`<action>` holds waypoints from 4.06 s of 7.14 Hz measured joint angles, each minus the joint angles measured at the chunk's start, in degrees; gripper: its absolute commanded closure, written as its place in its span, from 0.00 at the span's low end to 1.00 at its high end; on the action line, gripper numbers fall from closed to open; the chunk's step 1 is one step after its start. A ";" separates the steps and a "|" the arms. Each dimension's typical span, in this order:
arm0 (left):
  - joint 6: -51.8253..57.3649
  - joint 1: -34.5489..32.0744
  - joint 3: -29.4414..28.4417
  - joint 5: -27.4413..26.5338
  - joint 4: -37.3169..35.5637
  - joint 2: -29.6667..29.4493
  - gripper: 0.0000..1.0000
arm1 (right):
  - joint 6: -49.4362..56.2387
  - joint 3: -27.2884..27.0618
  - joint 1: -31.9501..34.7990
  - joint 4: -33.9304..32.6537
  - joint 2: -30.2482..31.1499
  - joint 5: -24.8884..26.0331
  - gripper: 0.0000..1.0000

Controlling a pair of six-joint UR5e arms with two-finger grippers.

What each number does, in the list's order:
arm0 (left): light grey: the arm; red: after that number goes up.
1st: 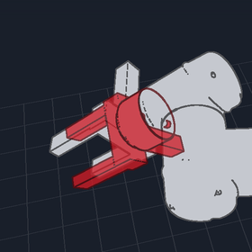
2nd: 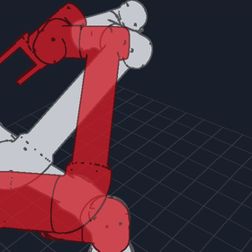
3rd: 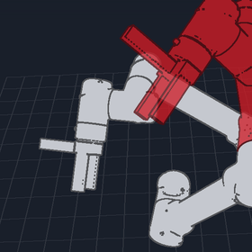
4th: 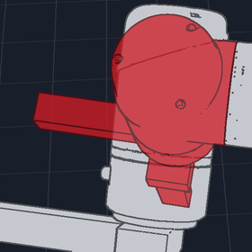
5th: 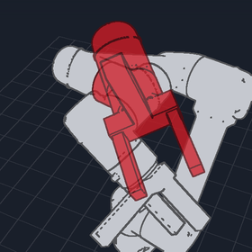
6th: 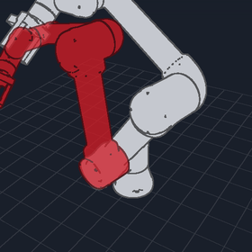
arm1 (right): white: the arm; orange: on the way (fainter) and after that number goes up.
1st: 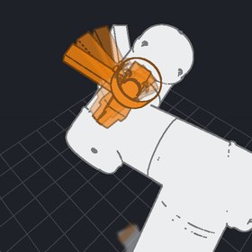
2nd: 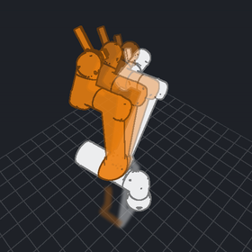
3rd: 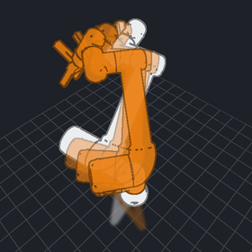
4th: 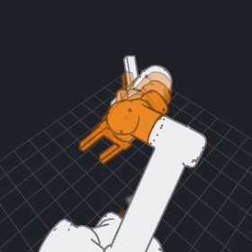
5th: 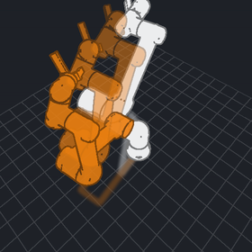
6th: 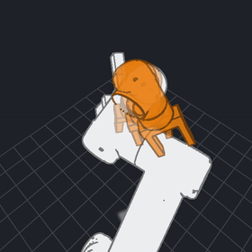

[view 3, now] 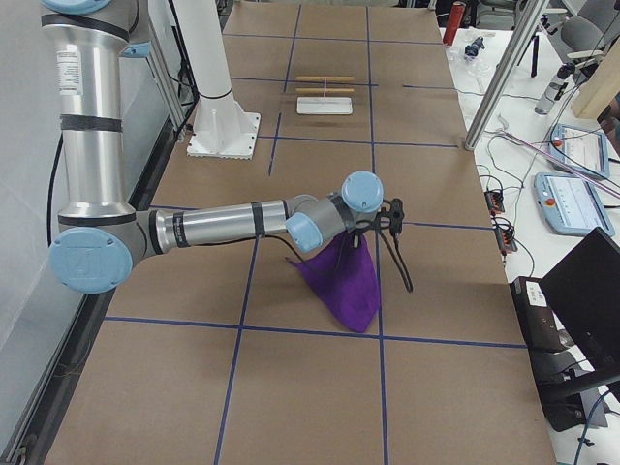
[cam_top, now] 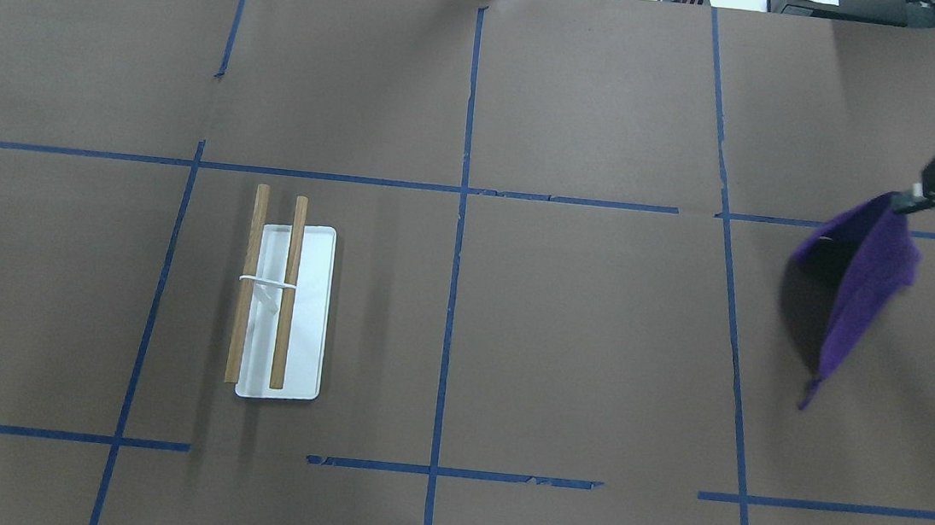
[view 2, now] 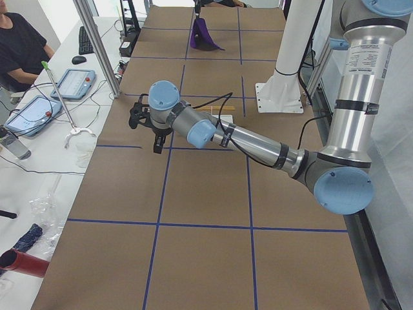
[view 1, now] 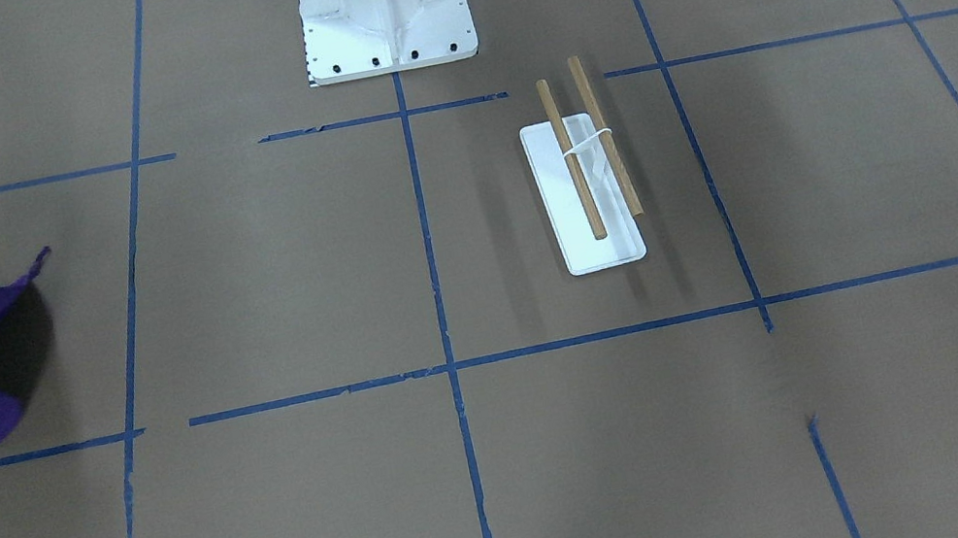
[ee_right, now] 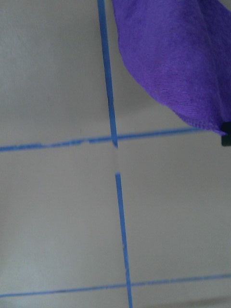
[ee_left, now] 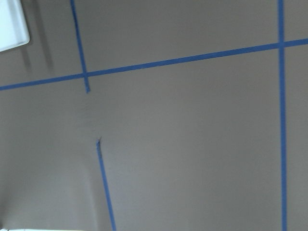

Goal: Hang towel on rack

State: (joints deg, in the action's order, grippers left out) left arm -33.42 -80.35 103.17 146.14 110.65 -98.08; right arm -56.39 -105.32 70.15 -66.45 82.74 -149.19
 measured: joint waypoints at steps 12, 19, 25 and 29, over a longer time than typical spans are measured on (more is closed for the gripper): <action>-84.71 33.44 -9.48 -8.95 7.53 -37.12 0.11 | -30.55 -3.39 -24.27 -0.54 -29.34 14.45 1.00; -87.50 37.53 -9.14 -8.94 7.54 -38.70 1.00 | -28.44 -3.47 -26.72 -0.52 -30.02 16.67 1.00; -86.92 37.51 -8.36 -9.14 7.47 -37.73 1.00 | -28.40 -6.19 -23.19 -0.59 -26.70 14.48 0.00; -61.87 35.19 2.82 -6.38 7.56 -23.01 1.00 | -26.24 -9.55 -15.53 -0.49 -17.99 9.27 0.00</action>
State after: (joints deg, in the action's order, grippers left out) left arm -95.29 -45.16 106.00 139.75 118.21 -121.09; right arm -82.63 -114.87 54.62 -66.94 64.76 -139.92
